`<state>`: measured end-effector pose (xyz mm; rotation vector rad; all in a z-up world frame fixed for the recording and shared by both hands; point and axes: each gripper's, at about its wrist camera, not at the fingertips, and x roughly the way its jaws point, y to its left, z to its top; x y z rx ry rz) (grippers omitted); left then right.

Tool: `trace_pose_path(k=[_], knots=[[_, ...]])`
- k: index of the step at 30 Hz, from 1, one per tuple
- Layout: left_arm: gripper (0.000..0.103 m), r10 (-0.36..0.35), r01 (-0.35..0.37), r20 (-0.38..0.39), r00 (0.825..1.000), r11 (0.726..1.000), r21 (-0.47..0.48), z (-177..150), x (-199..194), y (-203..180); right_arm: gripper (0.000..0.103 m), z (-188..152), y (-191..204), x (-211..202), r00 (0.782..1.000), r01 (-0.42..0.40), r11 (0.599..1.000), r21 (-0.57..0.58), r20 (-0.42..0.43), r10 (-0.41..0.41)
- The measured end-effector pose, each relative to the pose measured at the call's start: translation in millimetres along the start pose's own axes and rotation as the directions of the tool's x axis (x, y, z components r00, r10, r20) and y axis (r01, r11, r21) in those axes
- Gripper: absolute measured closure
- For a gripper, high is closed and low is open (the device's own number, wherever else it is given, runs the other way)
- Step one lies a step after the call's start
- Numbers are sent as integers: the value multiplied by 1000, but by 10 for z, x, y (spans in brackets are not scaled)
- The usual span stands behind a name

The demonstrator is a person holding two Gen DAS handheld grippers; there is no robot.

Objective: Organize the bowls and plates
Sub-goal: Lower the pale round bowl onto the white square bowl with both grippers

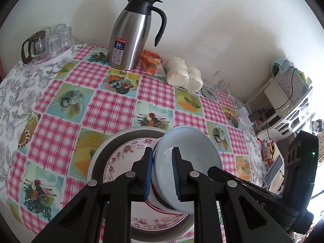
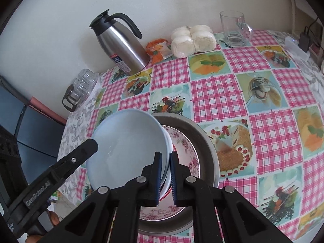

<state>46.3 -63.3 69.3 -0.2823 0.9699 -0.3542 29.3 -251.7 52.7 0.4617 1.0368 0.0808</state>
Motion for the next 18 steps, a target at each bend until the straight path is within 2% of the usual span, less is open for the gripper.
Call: trace_pose_path(k=[5,8,13,16,17,18], knots=[[85,-4,4,4,1000,1000,8,17,-26,-22,94,-5,-26,-7,1000,-8,1000,14,-6,8],[85,-12,12,-4,1000,1000,-1,16,-9,-7,94,-6,4,-16,1000,16,1000,-3,-11,-16],[85,28,-28,10,1000,1000,-2,25,-62,7,91,0,79,-137,996,82,996,-35,25,-81],[78,36,-35,20,999,999,-11,34,-111,36,91,6,83,-196,995,98,994,-44,38,-96],[69,43,-43,22,999,999,-15,34,-118,45,90,4,91,-205,993,110,993,-52,41,-108],[56,54,-54,24,998,998,-22,34,-122,60,88,1,104,-206,991,127,990,-59,43,-124]])
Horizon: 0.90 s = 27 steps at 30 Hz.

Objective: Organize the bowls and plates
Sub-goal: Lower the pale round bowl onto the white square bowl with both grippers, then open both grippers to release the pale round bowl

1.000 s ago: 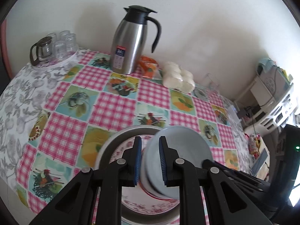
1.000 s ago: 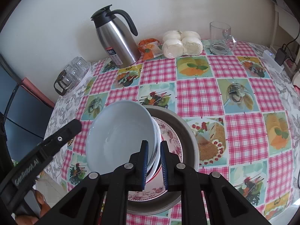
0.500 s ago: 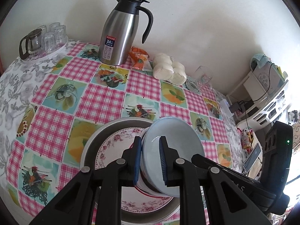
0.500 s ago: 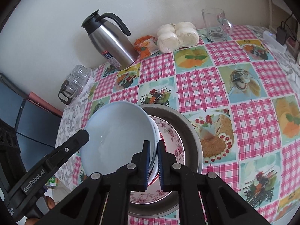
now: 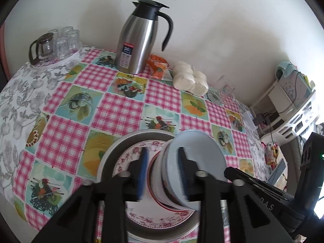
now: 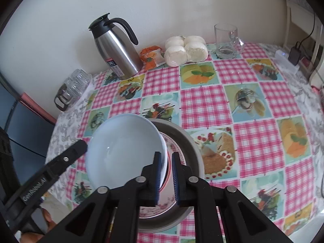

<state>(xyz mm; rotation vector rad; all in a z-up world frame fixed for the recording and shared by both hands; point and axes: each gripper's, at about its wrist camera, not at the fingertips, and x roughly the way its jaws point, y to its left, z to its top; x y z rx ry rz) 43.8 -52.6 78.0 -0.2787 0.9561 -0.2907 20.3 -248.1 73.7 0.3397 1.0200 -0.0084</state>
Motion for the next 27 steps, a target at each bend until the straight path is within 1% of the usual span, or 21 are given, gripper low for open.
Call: trace_pose_path(k=[2,4,5,6,8,13,15,16,19,22,27], knots=[[46,17,-17,0,1000,1000,-14,6,-5,30,69,4,16,-2,1000,14,1000,-6,-1,-14],[45,30,-30,-2,1000,999,-29,13,-7,62,59,1,40,-2,1000,22,1000,-16,3,-22],[42,41,-41,-3,999,999,-31,15,-6,77,55,-2,53,-4,1000,26,999,-21,5,-26],[35,53,-53,-5,999,998,-31,16,-3,86,53,0,64,-5,1000,30,999,-25,7,-30],[26,81,-81,-4,997,996,-33,15,5,106,43,1,84,-14,999,36,999,-31,13,-36],[20,130,-130,6,991,990,-59,19,16,200,28,-2,122,-10,998,55,997,-54,25,-54],[10,155,-153,18,988,986,-67,13,13,238,24,-8,129,-3,998,60,996,-62,27,-59],[9,167,-165,23,986,984,-67,10,7,249,20,-13,135,0,998,62,996,-66,30,-60],[7,206,-204,24,978,978,-53,-26,-3,268,0,-45,147,-8,997,66,995,-77,44,-63],[6,225,-224,20,974,974,-42,-88,0,297,0,-94,161,-43,996,75,993,-89,62,-70],[6,219,-218,2,976,975,-39,-220,-8,323,0,-209,182,-78,994,93,988,-123,74,-84]])
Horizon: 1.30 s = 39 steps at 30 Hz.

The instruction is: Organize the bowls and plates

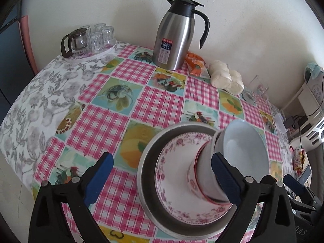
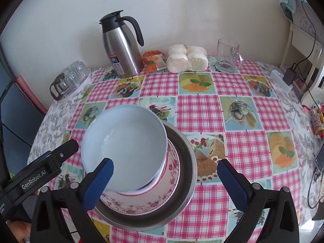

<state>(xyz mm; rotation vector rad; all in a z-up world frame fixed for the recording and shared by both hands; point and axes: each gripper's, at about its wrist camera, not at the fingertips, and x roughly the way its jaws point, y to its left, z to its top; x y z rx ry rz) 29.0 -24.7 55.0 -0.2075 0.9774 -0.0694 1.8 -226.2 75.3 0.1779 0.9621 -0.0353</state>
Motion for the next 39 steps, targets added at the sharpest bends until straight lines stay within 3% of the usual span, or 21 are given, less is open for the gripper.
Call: trace_pose_path(k=[15,23,31,39], knots=[[6,20,-20,-5,1000,1000,3,-225,-148,104,0,-335,-134,-186,999,-30,999,24,23,29],[6,77,-77,20,997,996,51,-369,-257,54,0,-565,-233,-152,1000,-12,1000,28,-2,12],[6,52,-52,-4,999,996,71,-568,-240,23,0,-686,-227,-89,1000,3,1000,16,-24,-3],[6,149,-144,-34,988,983,114,-740,-190,7,0,-769,-214,-7,998,22,1000,5,-52,-21]])
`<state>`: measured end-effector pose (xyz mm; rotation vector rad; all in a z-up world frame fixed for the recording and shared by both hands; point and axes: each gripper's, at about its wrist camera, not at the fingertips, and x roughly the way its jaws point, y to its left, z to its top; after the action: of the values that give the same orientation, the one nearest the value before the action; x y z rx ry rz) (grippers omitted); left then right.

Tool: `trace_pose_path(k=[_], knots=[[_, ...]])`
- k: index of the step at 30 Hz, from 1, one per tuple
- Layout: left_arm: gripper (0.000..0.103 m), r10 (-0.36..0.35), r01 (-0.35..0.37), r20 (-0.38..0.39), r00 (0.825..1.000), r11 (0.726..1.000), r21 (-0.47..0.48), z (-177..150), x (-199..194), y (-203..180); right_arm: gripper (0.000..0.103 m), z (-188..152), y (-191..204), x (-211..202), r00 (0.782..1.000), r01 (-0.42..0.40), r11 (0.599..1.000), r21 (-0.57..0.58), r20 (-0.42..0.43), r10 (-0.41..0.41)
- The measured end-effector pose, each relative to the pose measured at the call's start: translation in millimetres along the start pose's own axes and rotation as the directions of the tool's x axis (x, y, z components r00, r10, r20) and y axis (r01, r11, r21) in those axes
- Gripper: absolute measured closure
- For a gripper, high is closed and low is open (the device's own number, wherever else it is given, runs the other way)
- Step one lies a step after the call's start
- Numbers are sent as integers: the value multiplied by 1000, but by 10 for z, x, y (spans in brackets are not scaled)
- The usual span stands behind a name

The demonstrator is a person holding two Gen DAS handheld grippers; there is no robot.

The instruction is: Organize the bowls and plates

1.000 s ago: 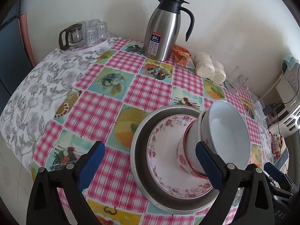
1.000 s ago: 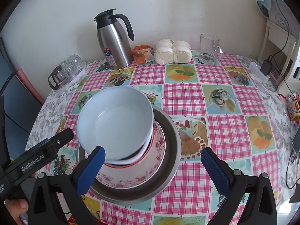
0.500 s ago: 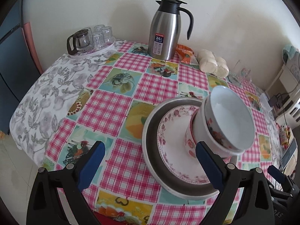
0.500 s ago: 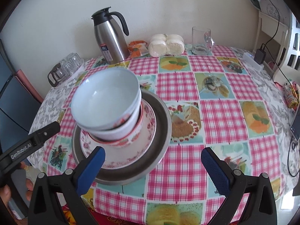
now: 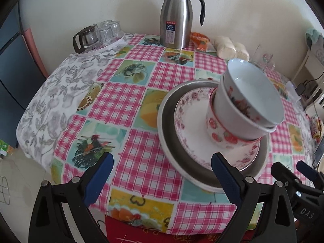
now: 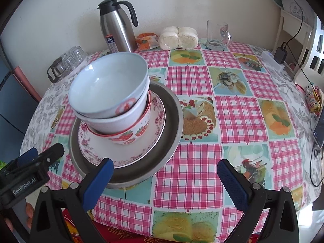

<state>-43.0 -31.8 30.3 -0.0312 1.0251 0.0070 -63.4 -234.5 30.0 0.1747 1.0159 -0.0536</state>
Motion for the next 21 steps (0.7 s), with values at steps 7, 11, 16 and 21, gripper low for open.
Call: trace_pose_path(k=[7,11,16,21], knots=[[6,15,-15,-67,998,1000,5,-77,110,9,0,-43,-17,109,999,30,1000,4,-34,-29],[6,20,-20,-92,996,1000,-1,-104,151,26,0,-63,-20,129,998,37,999,3,-44,-37],[6,23,-23,-115,993,1000,6,-115,207,12,0,-73,-20,161,997,45,999,0,-60,-45],[6,26,-23,-152,988,1000,18,-130,300,-13,0,-83,-45,201,996,55,998,9,-77,-54]])
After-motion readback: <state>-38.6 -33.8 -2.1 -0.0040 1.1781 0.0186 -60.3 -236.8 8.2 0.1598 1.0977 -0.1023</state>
